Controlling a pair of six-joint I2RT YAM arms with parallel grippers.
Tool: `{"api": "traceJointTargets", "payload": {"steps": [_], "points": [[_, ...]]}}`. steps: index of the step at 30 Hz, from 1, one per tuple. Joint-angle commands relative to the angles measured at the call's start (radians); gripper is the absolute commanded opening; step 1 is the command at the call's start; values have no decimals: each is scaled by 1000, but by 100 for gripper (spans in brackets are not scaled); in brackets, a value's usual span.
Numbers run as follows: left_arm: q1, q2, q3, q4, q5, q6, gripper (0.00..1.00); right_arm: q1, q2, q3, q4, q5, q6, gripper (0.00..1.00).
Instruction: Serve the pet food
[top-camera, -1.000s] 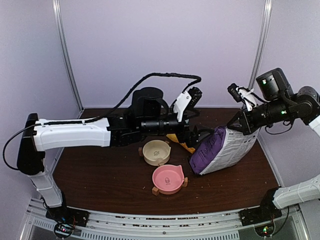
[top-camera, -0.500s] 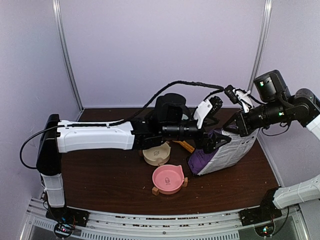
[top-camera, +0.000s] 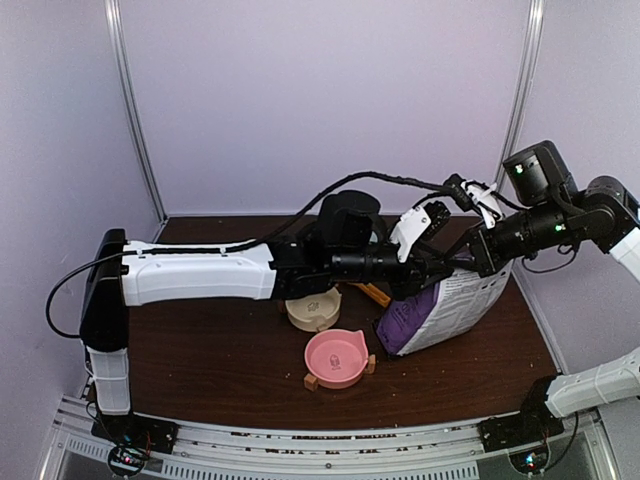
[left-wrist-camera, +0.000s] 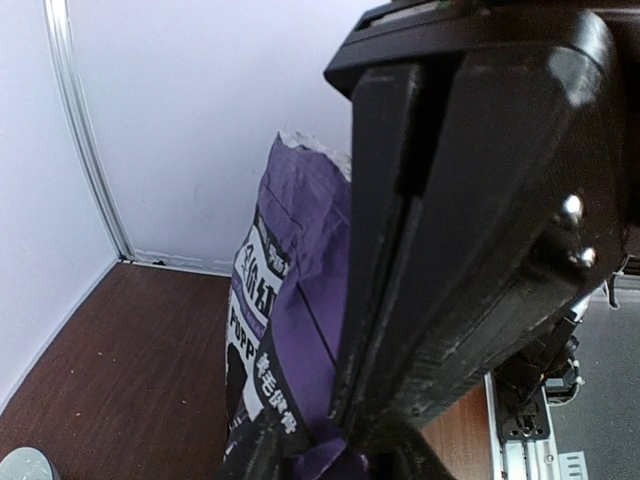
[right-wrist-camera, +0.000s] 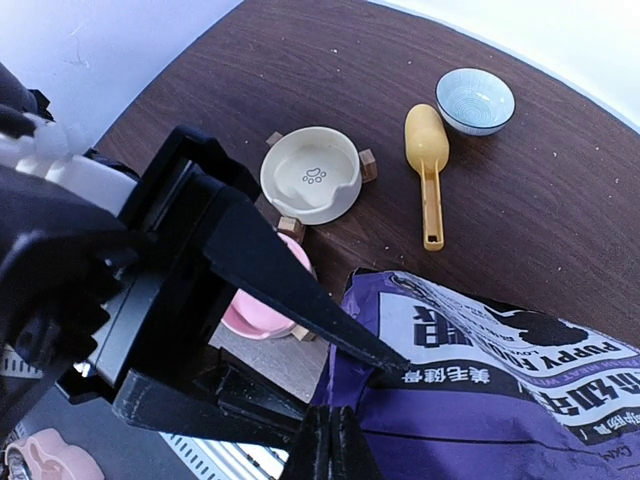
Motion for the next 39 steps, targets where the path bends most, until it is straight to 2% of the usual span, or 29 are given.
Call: {"api": "traceJointTargets", "payload": {"steps": [1,4,5,9,12,16,19,23,26,28,31,35,39], "points": [[-13,16,25,-6,-2,17,25,7,-5,54,111,6,-2,0],[-17,13,19,-14,-22,19,6,8,-8,64,115,30,7,15],[-18,11,14,-13,-31,15,1,7,-10,68,115,39,10,23],[-19,-8,-35,30,-86,-21,0,6,-20,88,108,83,28,51],[-19,-40,-89,83,-140,-62,0,6,-46,95,99,191,91,67],[-19,-97,-163,146,-210,-131,0,3,-105,90,75,405,297,72],[-19,-128,-208,207,-218,-169,0,3,-187,21,88,527,505,81],[-19,-139,-232,229,-210,-200,0,3,-347,-160,235,538,729,83],[-20,-137,-240,233,-210,-208,0,3,-461,-287,345,546,857,80],[-21,-138,-241,232,-209,-209,0,3,-505,-336,358,559,903,78],[-23,-136,-243,235,-202,-204,0,4,-513,-372,347,554,920,75],[-33,-136,-244,235,-187,-183,0,3,-461,-411,407,464,925,72],[-52,-142,-243,232,-167,-137,0,3,-417,-437,463,414,933,73]]}}
